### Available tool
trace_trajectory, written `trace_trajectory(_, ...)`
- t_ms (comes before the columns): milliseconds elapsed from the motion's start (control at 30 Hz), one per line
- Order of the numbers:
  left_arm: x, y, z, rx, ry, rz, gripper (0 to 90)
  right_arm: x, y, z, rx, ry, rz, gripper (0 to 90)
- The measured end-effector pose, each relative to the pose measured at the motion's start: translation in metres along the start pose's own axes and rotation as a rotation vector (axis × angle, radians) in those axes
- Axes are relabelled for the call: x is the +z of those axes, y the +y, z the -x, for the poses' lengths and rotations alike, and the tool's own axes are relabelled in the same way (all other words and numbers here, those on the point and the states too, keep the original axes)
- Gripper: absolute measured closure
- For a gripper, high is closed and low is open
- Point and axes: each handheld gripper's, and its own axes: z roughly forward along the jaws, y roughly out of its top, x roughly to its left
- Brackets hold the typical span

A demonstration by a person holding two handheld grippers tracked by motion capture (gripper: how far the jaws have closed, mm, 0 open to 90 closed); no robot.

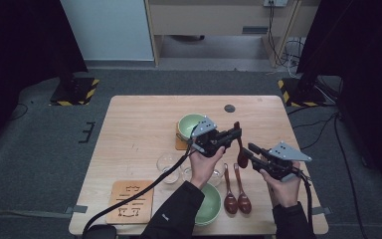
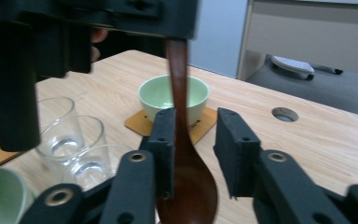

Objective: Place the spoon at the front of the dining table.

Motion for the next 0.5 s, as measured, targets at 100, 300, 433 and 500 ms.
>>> trace_trajectory(100,-0.002,0.002,-0.001,0.016,0.01,0.004,84.3,0.0,-0.003,0.008,0.026,-0.025,-0.015,58.8)
trace_trajectory(300,-0.008,0.01,-0.003,0.038,0.024,0.026,84.3,0.004,-0.014,0.023,0.067,-0.084,-0.051,50.9)
trace_trajectory(433,-0.012,0.016,-0.007,0.053,0.037,0.04,84.3,0.007,-0.022,0.034,0.088,-0.136,-0.083,47.0)
trace_trajectory(500,-0.015,0.019,-0.009,0.058,0.044,0.047,84.3,0.007,-0.026,0.039,0.101,-0.156,-0.097,45.6)
